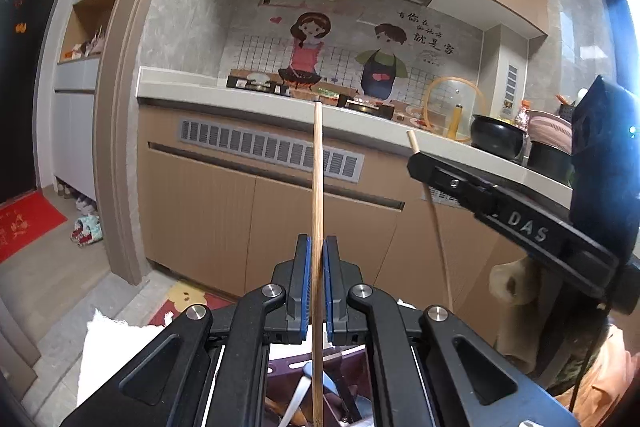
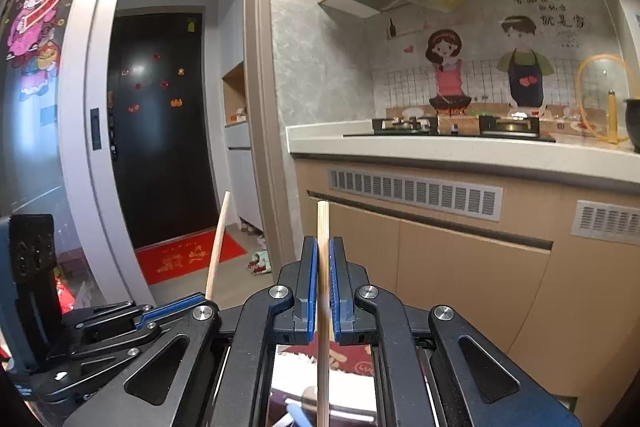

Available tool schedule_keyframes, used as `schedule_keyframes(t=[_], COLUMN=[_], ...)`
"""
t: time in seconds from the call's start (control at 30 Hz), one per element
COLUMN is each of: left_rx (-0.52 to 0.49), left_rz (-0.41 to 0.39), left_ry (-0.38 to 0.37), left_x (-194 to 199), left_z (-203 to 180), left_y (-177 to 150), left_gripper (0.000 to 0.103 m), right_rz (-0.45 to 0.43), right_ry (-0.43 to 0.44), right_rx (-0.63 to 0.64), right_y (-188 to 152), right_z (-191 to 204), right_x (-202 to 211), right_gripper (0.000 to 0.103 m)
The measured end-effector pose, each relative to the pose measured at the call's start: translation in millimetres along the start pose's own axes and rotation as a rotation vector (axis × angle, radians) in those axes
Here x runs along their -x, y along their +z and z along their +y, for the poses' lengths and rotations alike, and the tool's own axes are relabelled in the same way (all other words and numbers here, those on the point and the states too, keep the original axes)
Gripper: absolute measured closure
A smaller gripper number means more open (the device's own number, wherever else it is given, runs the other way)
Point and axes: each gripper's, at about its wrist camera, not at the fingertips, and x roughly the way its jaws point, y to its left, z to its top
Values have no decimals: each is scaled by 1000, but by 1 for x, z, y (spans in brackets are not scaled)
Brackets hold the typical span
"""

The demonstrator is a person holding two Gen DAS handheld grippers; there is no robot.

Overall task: Organize utensils
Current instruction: 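Carry both chopsticks up over the purple caddy with both tools, then drop both chopsticks into the caddy, opening both tools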

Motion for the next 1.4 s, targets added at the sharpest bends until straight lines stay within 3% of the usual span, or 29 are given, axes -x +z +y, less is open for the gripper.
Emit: schedule_keyframes(t=[0.13,0.37,0.5,0.8,0.97,1.2,1.3,1.33,1.4], left_rx=[17,-15,-18,-22,12,65,95,115,147], left_rz=[22,-17,11,57,128,214,255,273,295], left_ry=[21,89,94,113,106,110,121,123,117], left_x=[-16,-24,-31,-30,-29,-28,-28,-27,-24], left_z=[11,19,23,24,24,25,28,30,33], left_y=[-14,-41,-56,-80,-89,-95,-97,-98,-99], left_gripper=[99,99,99,99,99,99,89,79,77], right_rz=[17,47,84,173,249,291,314,321,339], right_ry=[-14,-37,-50,-57,-40,-24,-20,-23,-26], right_rx=[0,-8,-5,44,22,24,38,48,61], right_y=[-18,-49,-64,-102,-119,-128,-130,-132,-135], right_z=[-5,-13,-14,-7,-9,-5,-1,0,3], right_x=[-24,-58,-70,-63,-56,-36,-28,-25,-19], right_gripper=[97,97,97,97,97,96,95,95,95])
